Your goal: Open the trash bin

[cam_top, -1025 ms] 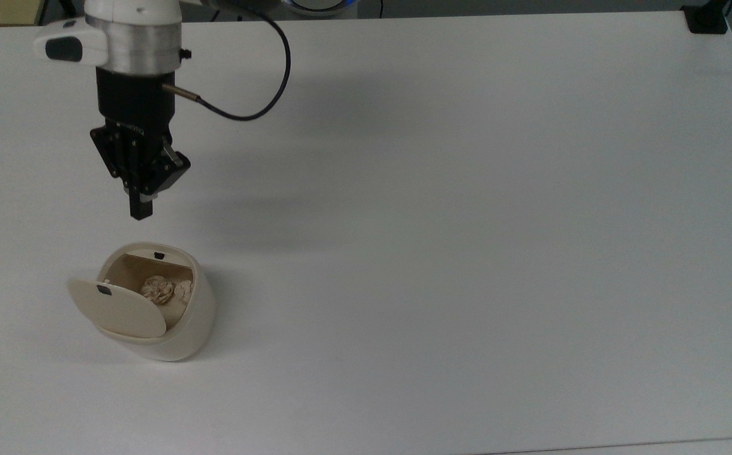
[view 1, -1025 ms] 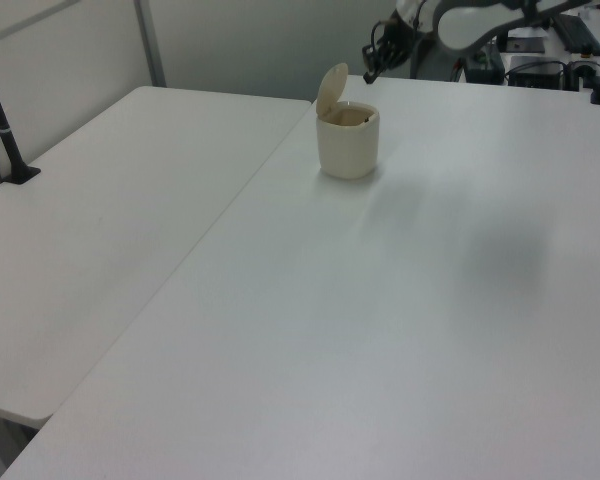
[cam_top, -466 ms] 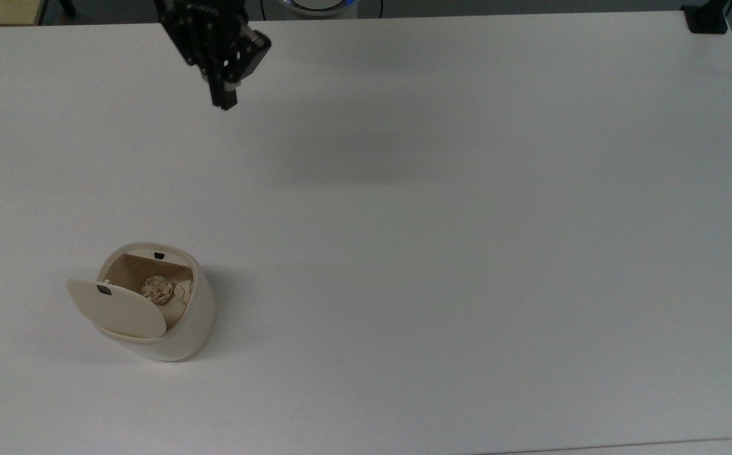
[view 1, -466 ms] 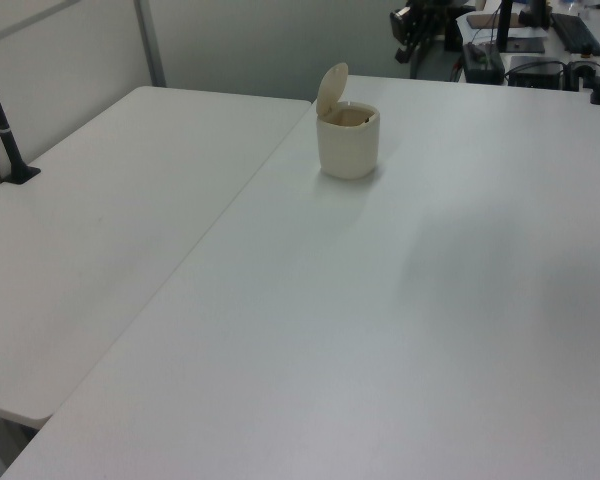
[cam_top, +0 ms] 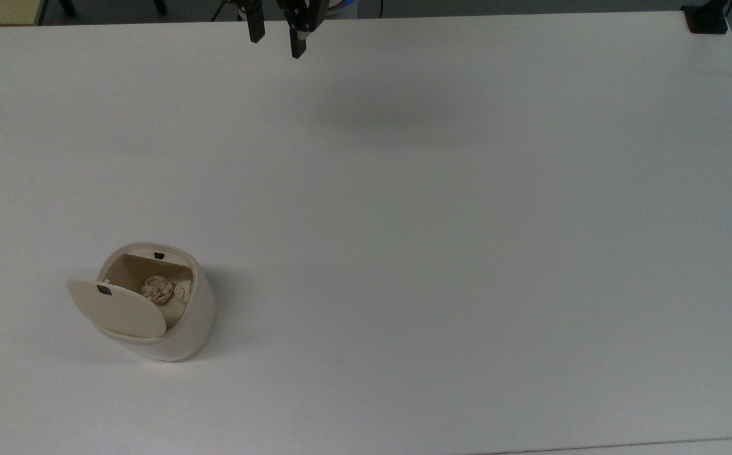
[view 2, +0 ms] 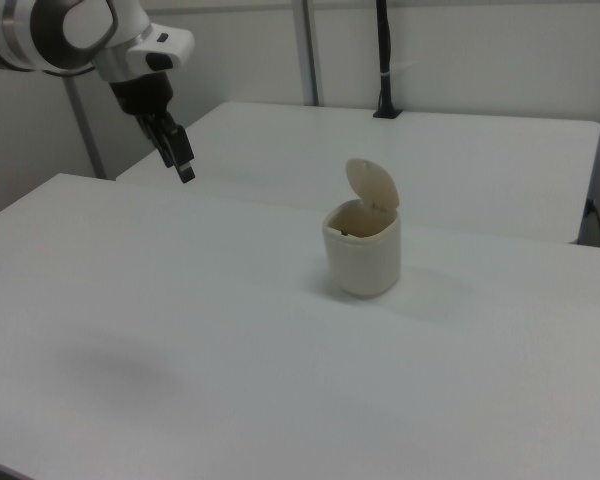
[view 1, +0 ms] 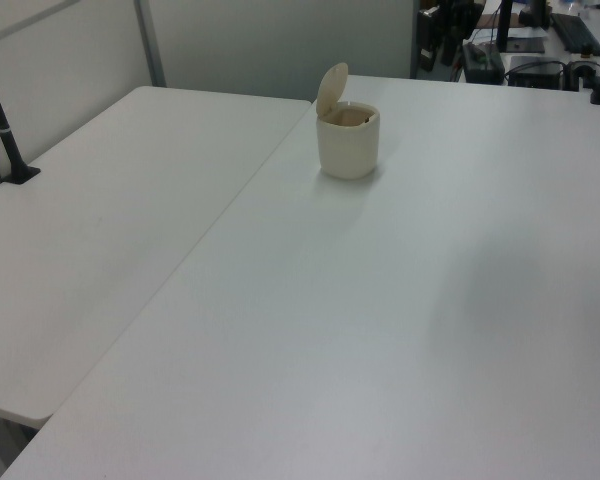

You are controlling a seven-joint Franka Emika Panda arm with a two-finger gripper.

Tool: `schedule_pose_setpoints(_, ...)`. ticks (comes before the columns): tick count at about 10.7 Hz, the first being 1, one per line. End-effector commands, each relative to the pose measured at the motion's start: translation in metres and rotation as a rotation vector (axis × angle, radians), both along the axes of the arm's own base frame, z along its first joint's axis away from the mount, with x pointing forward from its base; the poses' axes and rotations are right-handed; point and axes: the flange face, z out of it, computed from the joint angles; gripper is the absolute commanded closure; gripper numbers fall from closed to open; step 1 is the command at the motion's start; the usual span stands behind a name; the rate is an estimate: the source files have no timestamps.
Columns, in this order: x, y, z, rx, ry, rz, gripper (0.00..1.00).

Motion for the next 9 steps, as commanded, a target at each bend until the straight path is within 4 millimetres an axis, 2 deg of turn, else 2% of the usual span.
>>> schedule_pose_setpoints(1, -0.01, 0.026, -0.012, -0.007, 0.059, 0.141, 0.0)
schedule_pose_setpoints(5, 0.007, 0.031, -0.029, -0.048, 0.085, 0.362, 0.0)
schedule_pose_setpoints(6, 0.009, 0.024, -0.03, -0.051, 0.087, 0.389, 0.0)
schedule_pose_setpoints(7, 0.011, 0.028, -0.034, -0.052, 0.092, 0.408, 0.0)
schedule_pose_setpoints(9, 0.016, 0.023, -0.029, -0.051, 0.086, 0.4, 0.0)
